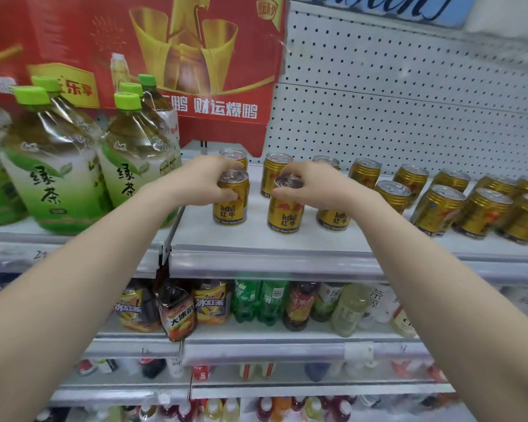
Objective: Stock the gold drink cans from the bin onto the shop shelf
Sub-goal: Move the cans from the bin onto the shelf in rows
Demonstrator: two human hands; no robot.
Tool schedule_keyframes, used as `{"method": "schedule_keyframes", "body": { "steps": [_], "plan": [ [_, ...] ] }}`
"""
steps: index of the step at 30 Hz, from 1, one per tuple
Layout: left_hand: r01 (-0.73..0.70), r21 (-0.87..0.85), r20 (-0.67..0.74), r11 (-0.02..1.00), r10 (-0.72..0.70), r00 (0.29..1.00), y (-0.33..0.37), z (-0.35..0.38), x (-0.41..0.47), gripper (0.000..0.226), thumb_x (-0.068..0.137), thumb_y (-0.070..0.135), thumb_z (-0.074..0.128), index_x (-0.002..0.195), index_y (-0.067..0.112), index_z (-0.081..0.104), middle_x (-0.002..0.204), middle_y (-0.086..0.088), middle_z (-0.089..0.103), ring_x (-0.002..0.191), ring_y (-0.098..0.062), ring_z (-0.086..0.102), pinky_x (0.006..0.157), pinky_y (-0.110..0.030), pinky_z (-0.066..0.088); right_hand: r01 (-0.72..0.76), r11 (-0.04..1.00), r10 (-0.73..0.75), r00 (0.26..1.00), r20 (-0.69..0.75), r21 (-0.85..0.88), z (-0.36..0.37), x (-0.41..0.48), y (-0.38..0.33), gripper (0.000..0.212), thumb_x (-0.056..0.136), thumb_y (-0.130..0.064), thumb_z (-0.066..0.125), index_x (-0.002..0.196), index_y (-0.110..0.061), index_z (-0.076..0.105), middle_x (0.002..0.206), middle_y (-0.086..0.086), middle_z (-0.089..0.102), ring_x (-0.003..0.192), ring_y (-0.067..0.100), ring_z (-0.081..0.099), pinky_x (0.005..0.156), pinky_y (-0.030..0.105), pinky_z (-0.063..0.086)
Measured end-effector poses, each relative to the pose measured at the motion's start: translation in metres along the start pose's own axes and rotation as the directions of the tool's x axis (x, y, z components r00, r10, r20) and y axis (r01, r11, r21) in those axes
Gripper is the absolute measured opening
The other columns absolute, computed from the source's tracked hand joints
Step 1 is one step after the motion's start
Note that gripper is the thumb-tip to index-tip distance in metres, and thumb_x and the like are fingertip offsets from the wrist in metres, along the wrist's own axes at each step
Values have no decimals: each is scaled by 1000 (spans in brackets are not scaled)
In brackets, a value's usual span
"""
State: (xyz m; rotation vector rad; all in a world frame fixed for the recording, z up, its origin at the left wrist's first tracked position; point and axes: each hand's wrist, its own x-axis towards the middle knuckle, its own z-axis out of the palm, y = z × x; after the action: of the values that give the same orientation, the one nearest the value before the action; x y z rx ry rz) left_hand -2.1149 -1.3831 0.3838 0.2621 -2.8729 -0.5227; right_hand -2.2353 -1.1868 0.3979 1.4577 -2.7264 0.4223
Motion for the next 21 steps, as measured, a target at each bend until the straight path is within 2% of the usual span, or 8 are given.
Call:
{"method": "schedule_keyframes", "body": {
  "steps": [3, 7, 11, 18, 21],
  "plan": [
    [-10, 8, -8, 1000, 10, 1000, -1, 2, 3, 64, 85, 28, 68, 143, 26, 41, 145, -1, 46, 127, -22, 48, 98, -38, 46, -1, 1000, 1, 1000, -28, 3, 3, -3, -1, 43, 90, -52, 54, 122, -24, 57, 104, -1, 62, 92, 19, 59, 62, 28, 42],
    [-12, 8, 18, 1000, 11, 1000, -1, 0, 5, 64, 85, 28, 68, 143, 26, 40, 144, -1, 46, 126, -23, 48, 98, -37, 46, 15, 1000, -15, 999, -50, 6, 7, -5, 0, 46, 92, -51, 53, 127, -22, 56, 115, 3, 64, 94, 18, 57, 70, 28, 42],
    [-22, 9, 18, 1000, 22, 1000, -1, -1, 3, 64, 84, 27, 69, 143, 24, 42, 144, -1, 47, 127, -22, 48, 100, -37, 46, 22, 1000, -21, 999, -45, 19, 9, -6, 2, 51, 93, -50, 53, 135, -21, 51, 126, 4, 60, 109, 21, 57, 79, 29, 46],
    [-31, 70, -33, 997, 34, 999, 0, 2, 0, 63, 85, 33, 66, 143, 23, 41, 143, -5, 44, 124, -26, 48, 97, -38, 45, 16, 999, -19, 997, -79, -43, 15, -9, 4, 54, 94, -49, 48, 140, -20, 45, 128, 6, 53, 115, 23, 53, 93, 36, 47],
    [-31, 88, -27, 996, 33, 999, 0, 3, 1, 64, 85, 32, 65, 143, 23, 40, 143, -6, 44, 124, -26, 48, 97, -38, 46, 17, 997, -26, 994, -107, -79, 20, -9, 4, 51, 96, -46, 46, 138, -19, 46, 124, 6, 52, 113, 23, 51, 90, 32, 44]
  ]
}}
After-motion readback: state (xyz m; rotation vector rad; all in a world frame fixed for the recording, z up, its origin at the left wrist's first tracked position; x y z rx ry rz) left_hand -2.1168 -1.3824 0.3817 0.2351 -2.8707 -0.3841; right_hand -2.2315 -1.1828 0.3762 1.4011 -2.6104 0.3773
